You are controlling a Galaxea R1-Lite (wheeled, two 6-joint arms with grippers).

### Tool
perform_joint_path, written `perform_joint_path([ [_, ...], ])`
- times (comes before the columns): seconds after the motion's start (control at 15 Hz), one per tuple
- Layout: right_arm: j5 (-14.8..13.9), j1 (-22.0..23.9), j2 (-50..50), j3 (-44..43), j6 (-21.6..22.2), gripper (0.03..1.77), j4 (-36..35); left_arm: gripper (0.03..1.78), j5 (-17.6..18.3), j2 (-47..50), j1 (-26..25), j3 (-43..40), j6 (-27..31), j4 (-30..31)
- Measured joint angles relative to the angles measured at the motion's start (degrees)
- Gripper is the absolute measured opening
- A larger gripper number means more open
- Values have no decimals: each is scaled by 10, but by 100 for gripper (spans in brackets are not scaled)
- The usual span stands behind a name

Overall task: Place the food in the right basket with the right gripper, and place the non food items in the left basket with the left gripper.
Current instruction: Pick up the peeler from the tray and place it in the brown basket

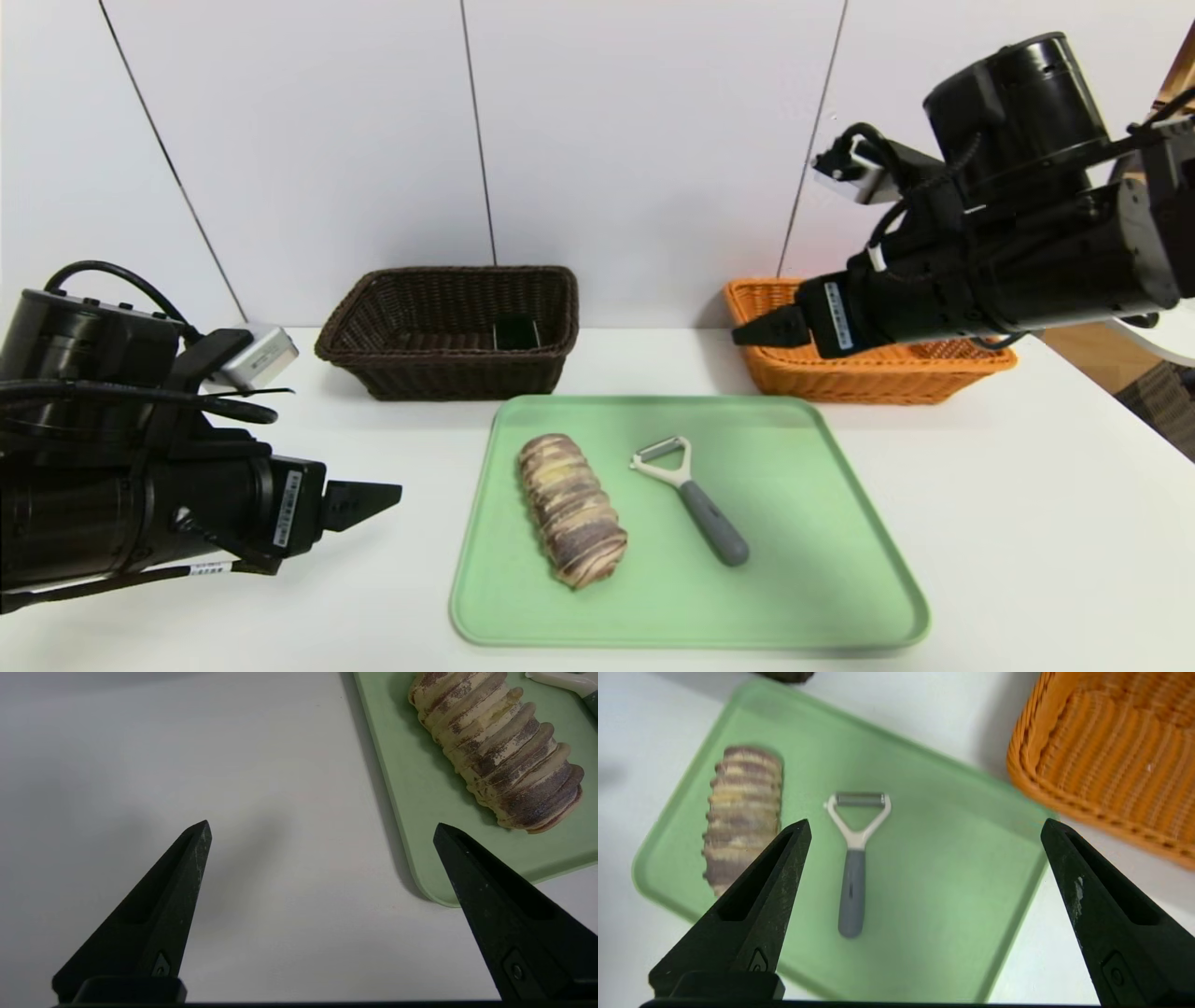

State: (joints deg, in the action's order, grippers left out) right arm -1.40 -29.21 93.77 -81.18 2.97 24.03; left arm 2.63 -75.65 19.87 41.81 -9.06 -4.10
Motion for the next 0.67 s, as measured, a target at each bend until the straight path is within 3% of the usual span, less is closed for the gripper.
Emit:
perform_joint_path([
  [0.67,6,3,-98,167,16,169,9,169,-2,3,0,-10,-4,-1],
])
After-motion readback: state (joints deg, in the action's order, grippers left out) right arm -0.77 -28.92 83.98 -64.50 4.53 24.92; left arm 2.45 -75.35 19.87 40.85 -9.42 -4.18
